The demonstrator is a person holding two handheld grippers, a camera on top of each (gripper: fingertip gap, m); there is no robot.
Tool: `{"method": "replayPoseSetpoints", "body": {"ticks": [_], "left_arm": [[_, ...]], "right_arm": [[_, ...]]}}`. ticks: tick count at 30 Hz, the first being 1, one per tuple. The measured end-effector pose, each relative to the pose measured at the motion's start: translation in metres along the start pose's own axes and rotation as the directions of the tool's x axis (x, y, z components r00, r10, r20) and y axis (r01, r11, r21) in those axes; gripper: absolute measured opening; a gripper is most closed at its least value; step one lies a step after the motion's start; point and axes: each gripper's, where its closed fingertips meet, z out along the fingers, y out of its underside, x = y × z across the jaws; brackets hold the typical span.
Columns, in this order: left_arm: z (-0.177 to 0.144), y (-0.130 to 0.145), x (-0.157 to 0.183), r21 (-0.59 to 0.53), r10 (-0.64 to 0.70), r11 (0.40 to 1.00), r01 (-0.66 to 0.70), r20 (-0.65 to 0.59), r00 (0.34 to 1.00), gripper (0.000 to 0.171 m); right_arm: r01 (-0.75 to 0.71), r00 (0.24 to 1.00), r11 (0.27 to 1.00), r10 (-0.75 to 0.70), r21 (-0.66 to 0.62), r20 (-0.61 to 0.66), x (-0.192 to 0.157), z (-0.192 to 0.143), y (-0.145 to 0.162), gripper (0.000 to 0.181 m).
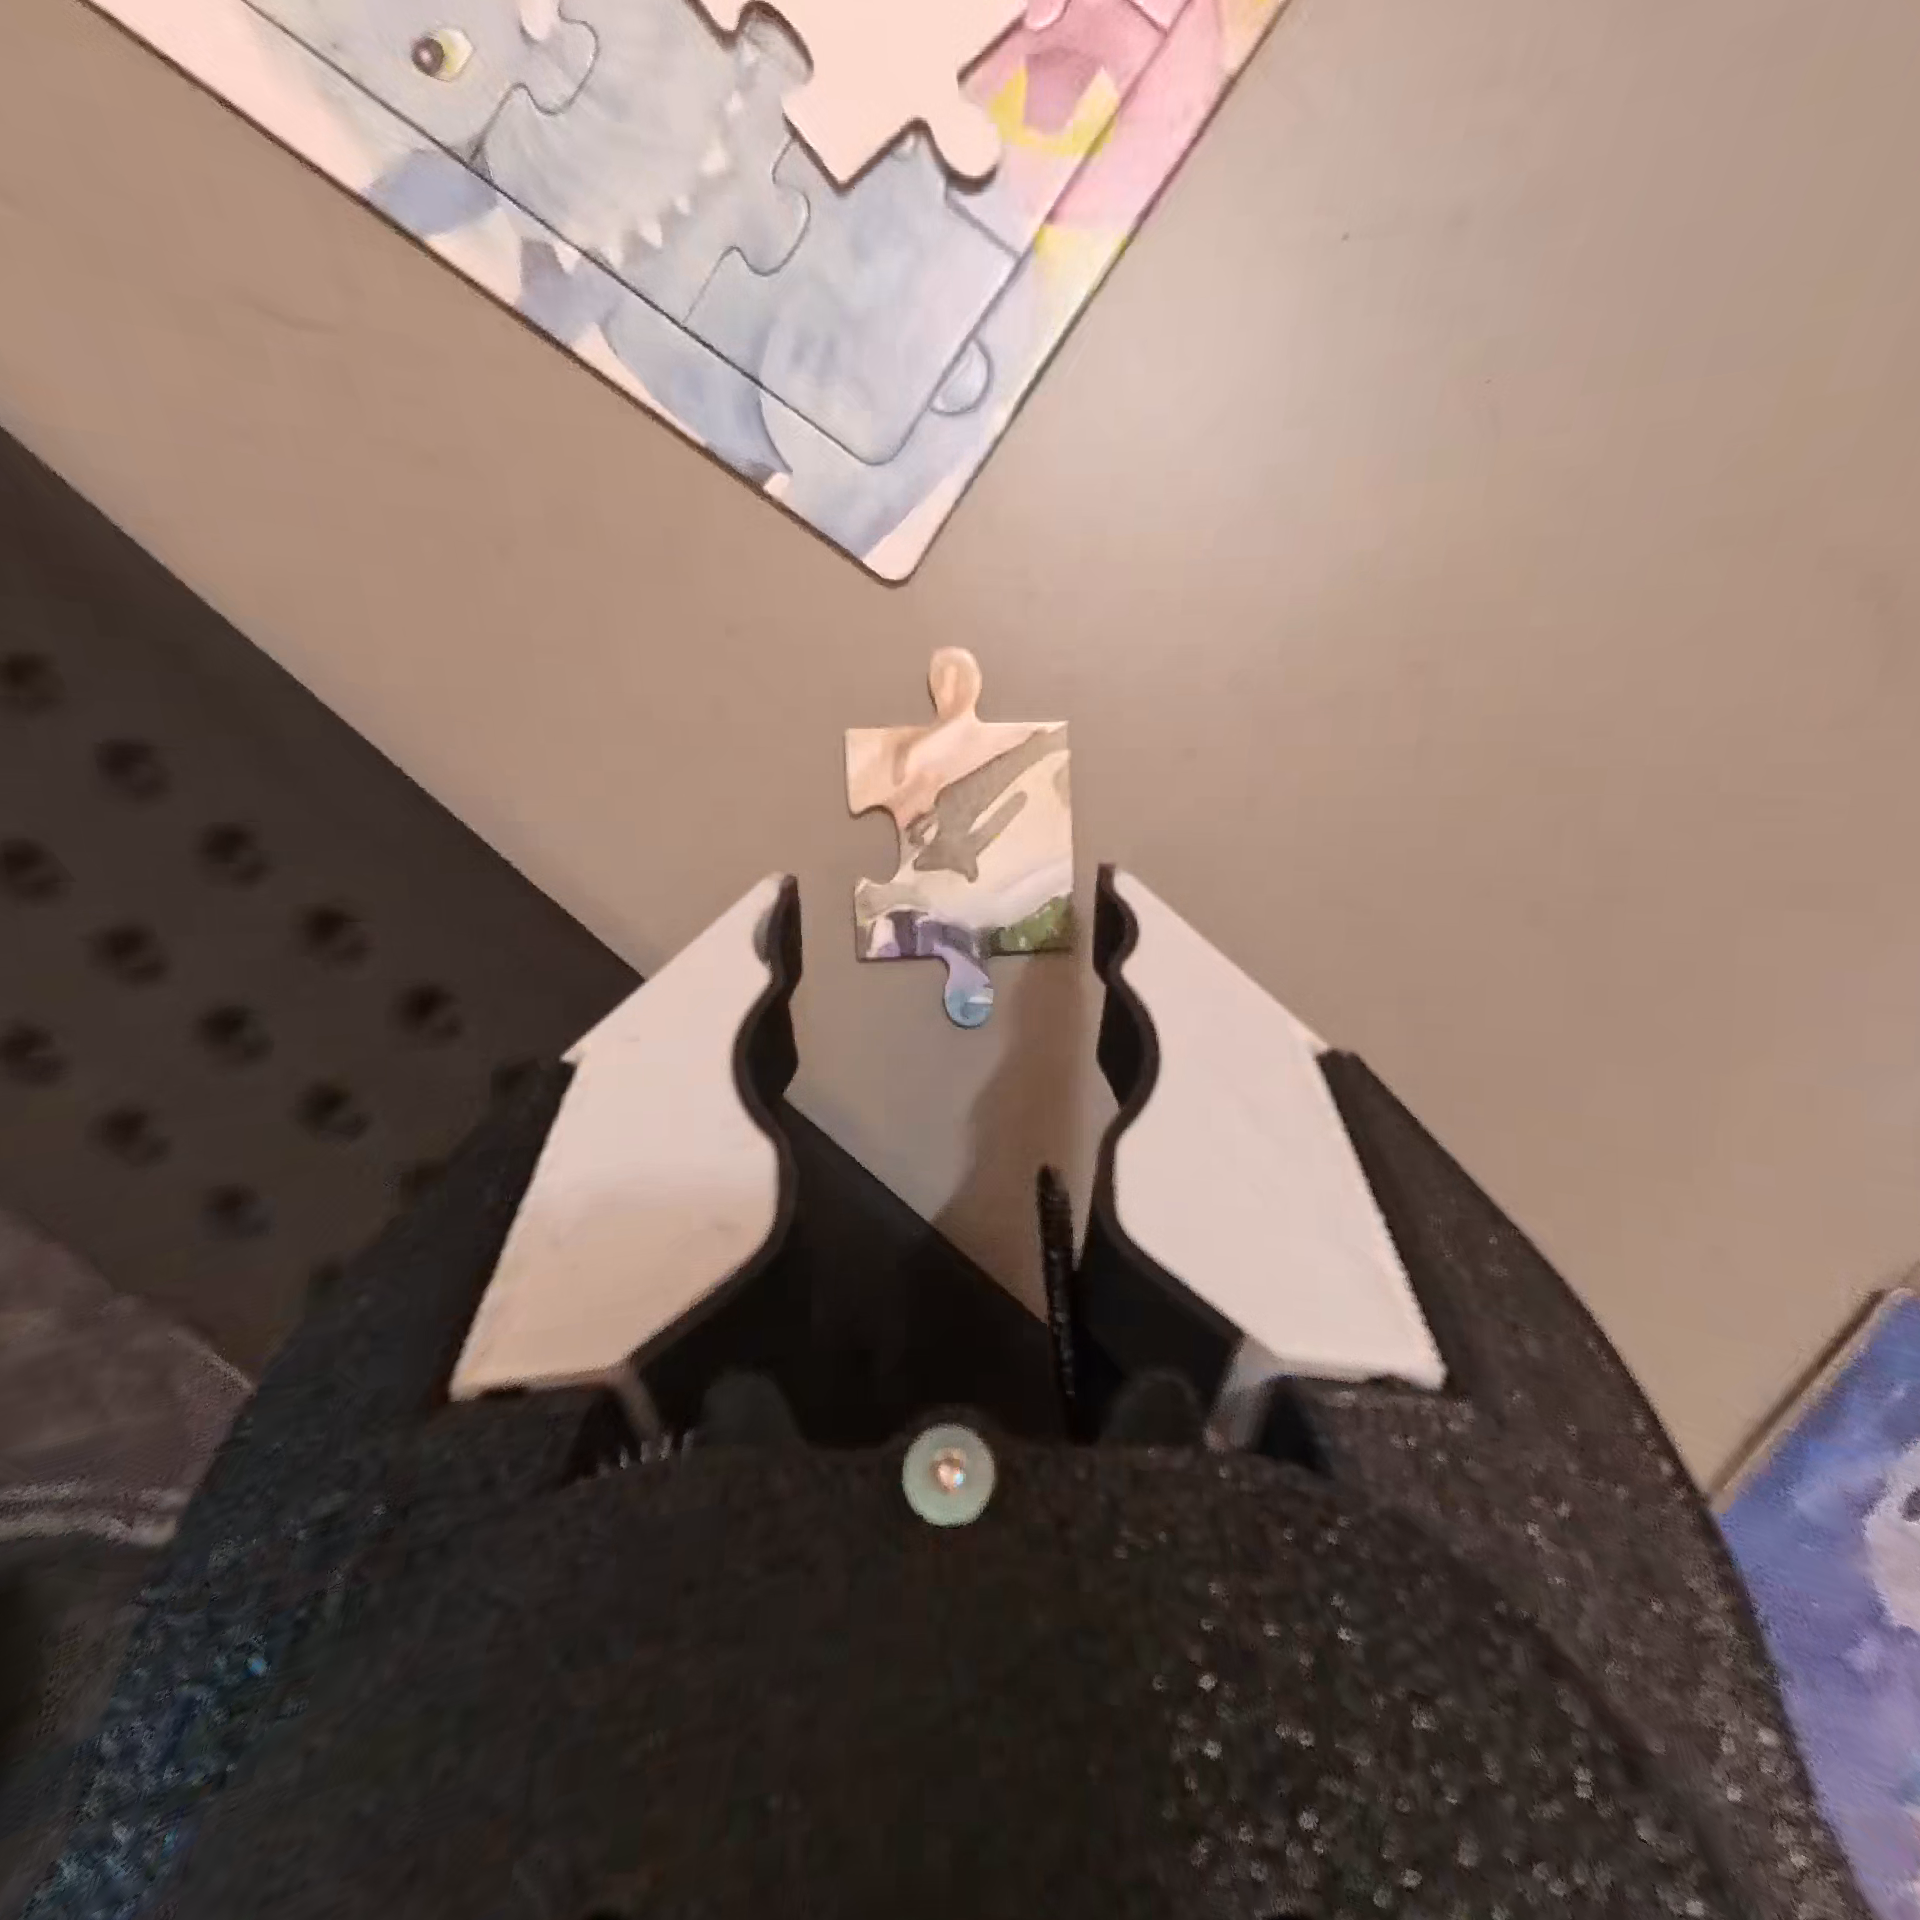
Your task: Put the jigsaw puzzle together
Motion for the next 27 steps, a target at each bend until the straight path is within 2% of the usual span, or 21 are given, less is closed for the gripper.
{"method": "replayPoseSetpoints", "body": {"ticks": [3, 6, 8, 13, 17, 19, 21, 22, 23, 25, 27], "left_arm": [[-0.015, 0.001, -0.002, 0.08, -0.081, 0.993, 0.082, -0.016, 0.997, 0.006], [-0.033, 0.001, -0.004, 0.176, -0.195, 0.962, 0.207, -0.083, 0.977, 0.007], [-0.043, 0.001, -0.004, 0.224, -0.243, 0.938, 0.265, -0.122, 0.962, 0.007], [-0.055, 0.001, -0.008, 0.27, -0.304, 0.9, 0.343, -0.177, 0.936, 0.007], [-0.06, -0.011, 0.006, 0.27, -0.355, 0.855, 0.443, -0.317, 0.879, 0.015], [-0.059, -0.026, 0.022, 0.264, -0.38, 0.816, 0.514, -0.425, 0.822, 0.022], [-0.059, -0.051, 0.046, 0.249, -0.391, 0.758, 0.603, -0.567, 0.725, 0.031], [-0.061, -0.062, 0.06, 0.229, -0.379, 0.741, 0.631, -0.633, 0.674, 0.035], [-0.062, -0.072, 0.074, 0.204, -0.362, 0.737, 0.644, -0.686, 0.632, 0.036], [-0.062, -0.082, 0.098, 0.16, -0.329, 0.757, 0.633, -0.744, 0.582, 0.04], [-0.061, -0.083, 0.118, 0.121, -0.309, 0.788, 0.604, -0.772, 0.556, 0.039]], "right_arm": [[-0.067, 0.998, 0.996, 0.067, 0.065, 0.001, 0.0, 0.005, 0.0, 0.056], [-0.088, 0.996, 0.995, 0.088, 0.052, -0.005, 0.005, 0.012, 0.005, 0.055], [-0.098, 0.995, 0.993, 0.099, 0.06, -0.004, 0.008, 0.012, 0.005, 0.047], [-0.105, 0.994, 0.993, 0.104, 0.06, 0.015, 0.01, 0.011, 0.005, 0.036], [-0.05, 0.998, 0.998, 0.05, 0.035, -0.024, 0.013, 0.009, -0.001, 0.035], [0.035, 0.997, 0.997, -0.031, 0.062, -0.065, 0.005, -0.001, -0.023, 0.035], [0.198, 0.974, 0.973, -0.182, 0.118, -0.137, -0.015, -0.014, -0.067, 0.035], [0.302, 0.948, 0.942, -0.279, 0.149, -0.155, -0.036, -0.017, -0.094, 0.035], [0.414, 0.905, 0.896, -0.384, 0.164, -0.185, -0.06, -0.018, -0.119, 0.035], [0.625, 0.766, 0.768, -0.57, 0.138, -0.298, -0.096, -0.015, -0.16, 0.035], [0.746, 0.649, 0.655, -0.672, 0.123, -0.357, -0.126, -0.008, -0.187, 0.035]]}}
